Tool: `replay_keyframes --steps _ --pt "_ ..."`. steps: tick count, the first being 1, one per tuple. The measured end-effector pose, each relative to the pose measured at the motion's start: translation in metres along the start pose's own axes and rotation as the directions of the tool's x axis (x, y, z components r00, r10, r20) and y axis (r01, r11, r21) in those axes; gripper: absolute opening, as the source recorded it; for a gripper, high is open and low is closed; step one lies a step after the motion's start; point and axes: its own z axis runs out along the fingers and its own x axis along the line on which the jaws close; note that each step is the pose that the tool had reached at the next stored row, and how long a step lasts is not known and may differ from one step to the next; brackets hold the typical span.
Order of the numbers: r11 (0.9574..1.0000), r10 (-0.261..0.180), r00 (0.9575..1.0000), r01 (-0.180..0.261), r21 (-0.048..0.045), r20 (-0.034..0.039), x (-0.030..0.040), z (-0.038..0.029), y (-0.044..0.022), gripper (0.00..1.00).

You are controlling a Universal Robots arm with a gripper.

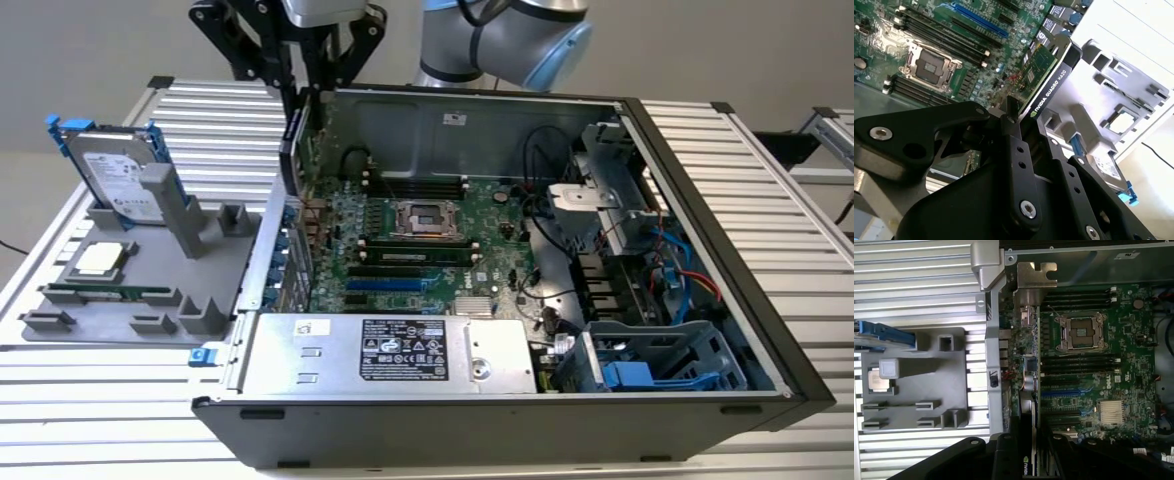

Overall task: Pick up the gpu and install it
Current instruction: 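Pick up the gpu and move the gpu toward the slot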

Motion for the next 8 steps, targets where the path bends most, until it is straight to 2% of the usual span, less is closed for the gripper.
replay_keyframes --steps 8 --pt "1.0000 0.000 1.0000 0.000 0.0000 0.0000 -0.0070 0.0000 0.0005 0.00"
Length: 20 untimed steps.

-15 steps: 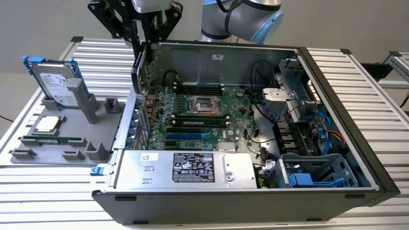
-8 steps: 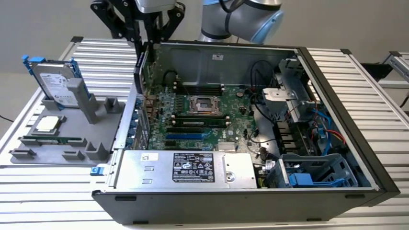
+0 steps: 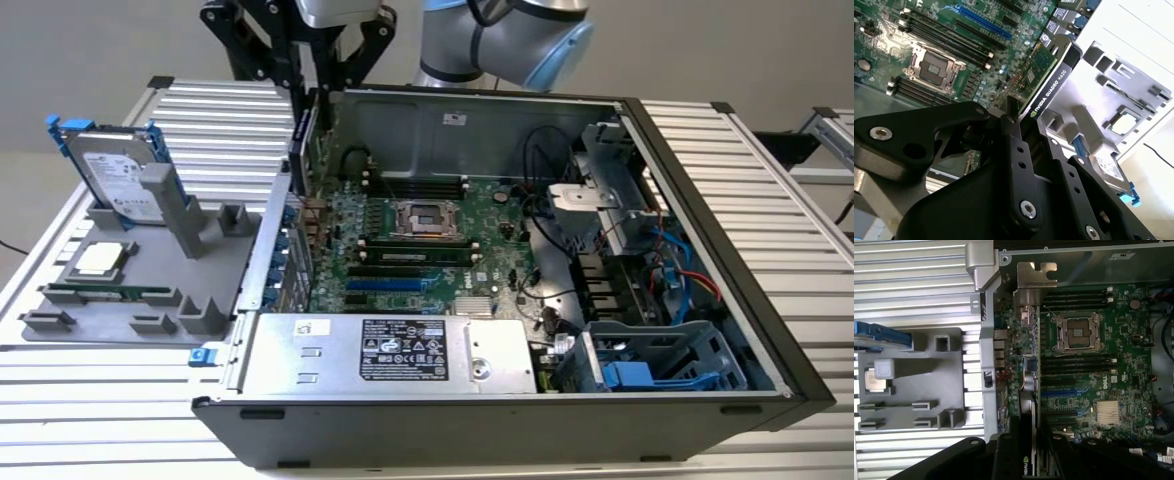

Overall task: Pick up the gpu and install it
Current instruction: 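Pick up the gpu and move the gpu toward the slot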

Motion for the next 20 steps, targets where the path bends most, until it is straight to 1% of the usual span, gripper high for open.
replay_keyframes --steps 5,20 --pt "1.0000 0.000 1.0000 0.000 0.0000 0.0000 -0.0048 0.0000 0.0004 0.00" --pt "1.0000 0.000 1.0000 0.000 0.0001 -0.0001 -0.0229 -0.0001 0.0017 0.00"
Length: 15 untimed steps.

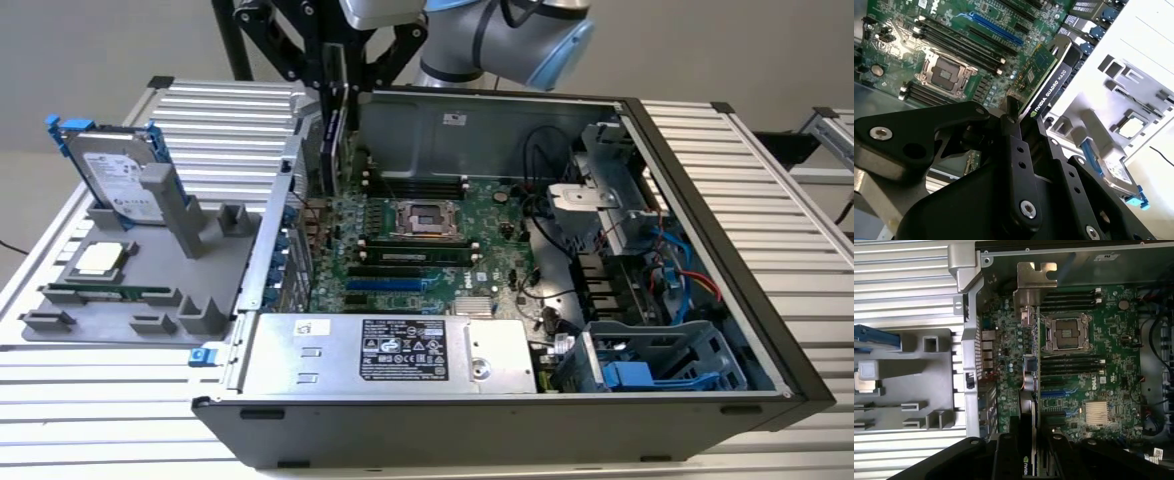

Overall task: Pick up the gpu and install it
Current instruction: 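Pick up the gpu and move the gpu toward the slot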

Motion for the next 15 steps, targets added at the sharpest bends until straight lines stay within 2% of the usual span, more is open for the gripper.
replay_keyframes --steps 15 --pt "1.0000 0.000 1.0000 0.000 0.0000 0.0000 -0.0189 0.0000 0.0014 0.00"
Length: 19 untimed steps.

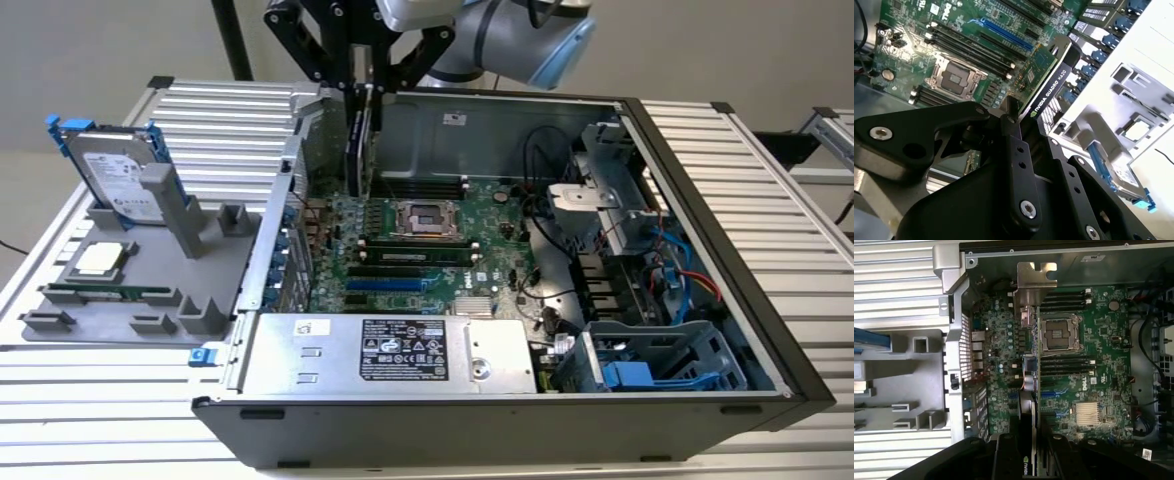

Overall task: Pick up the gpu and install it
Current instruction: 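Pick up the gpu and move the gpu toward the slot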

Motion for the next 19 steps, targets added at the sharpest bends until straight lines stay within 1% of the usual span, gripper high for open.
replay_keyframes --steps 8,19 --pt "1.0000 0.000 1.0000 0.000 0.0000 0.0000 -0.0095 0.0000 0.0007 0.00" --pt "1.0000 0.000 1.0000 0.000 0.0000 0.0000 -0.0209 0.0000 0.0015 0.00"
